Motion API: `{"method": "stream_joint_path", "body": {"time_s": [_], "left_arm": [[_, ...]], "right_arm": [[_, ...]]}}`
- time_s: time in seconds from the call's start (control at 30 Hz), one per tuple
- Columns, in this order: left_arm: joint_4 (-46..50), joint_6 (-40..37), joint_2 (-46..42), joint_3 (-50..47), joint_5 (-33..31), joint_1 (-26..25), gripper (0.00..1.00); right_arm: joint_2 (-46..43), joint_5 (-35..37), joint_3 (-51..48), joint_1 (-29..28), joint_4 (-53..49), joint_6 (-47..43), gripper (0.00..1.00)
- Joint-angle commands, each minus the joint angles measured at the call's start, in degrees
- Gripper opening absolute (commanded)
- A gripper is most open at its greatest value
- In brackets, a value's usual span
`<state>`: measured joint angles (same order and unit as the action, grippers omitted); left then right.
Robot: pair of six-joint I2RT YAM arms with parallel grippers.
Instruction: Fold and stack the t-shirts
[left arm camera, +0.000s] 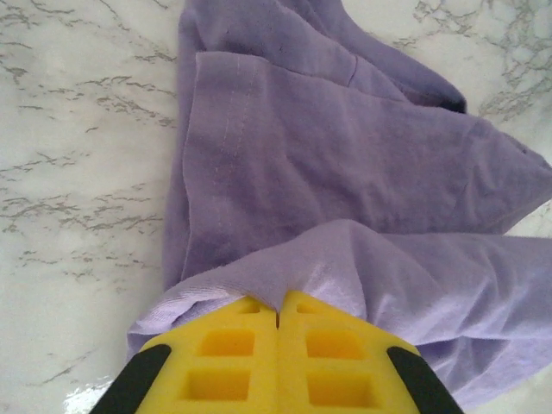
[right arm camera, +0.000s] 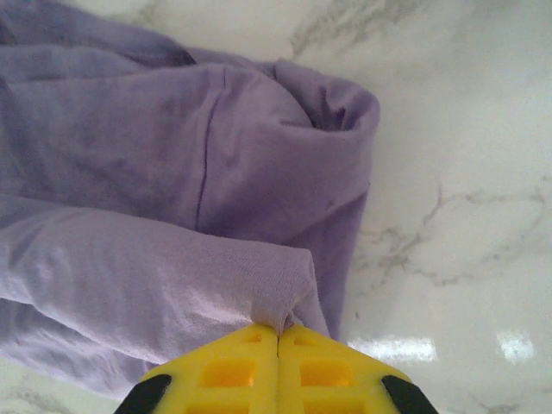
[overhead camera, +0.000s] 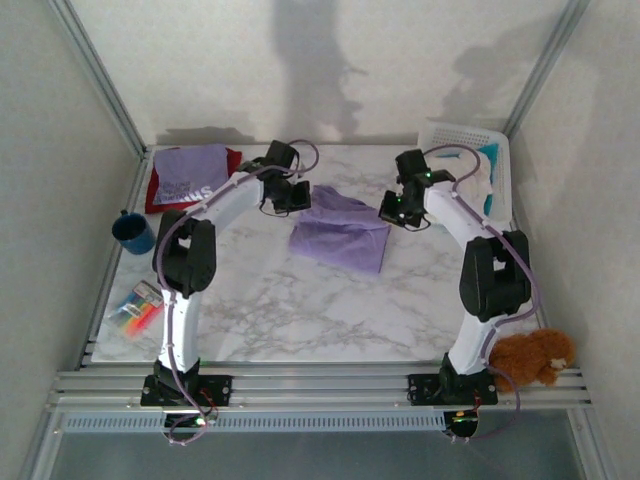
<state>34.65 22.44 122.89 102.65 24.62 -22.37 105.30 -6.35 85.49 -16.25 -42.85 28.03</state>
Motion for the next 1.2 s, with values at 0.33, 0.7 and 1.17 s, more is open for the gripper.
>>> {"method": "stream_joint_path", "body": {"time_s": [0.33,0.7,1.17], "left_arm": [[2.3,-0.1,2.7,10.7,1.2,0.7,0.00],[2.7,0.8,7.0,18.8,4.6,2.6,0.00],[-14.7,13.0,33.3,42.8,19.9,8.3,0.03]], "right_arm": [[10.4,5.2,10.5,1.9,-1.1,2.1,0.00],[5.7,7.6,10.2,2.4,-2.0,0.6,0.00],[29.6,11.0,40.2,4.4,-9.8,1.1,0.00]]}}
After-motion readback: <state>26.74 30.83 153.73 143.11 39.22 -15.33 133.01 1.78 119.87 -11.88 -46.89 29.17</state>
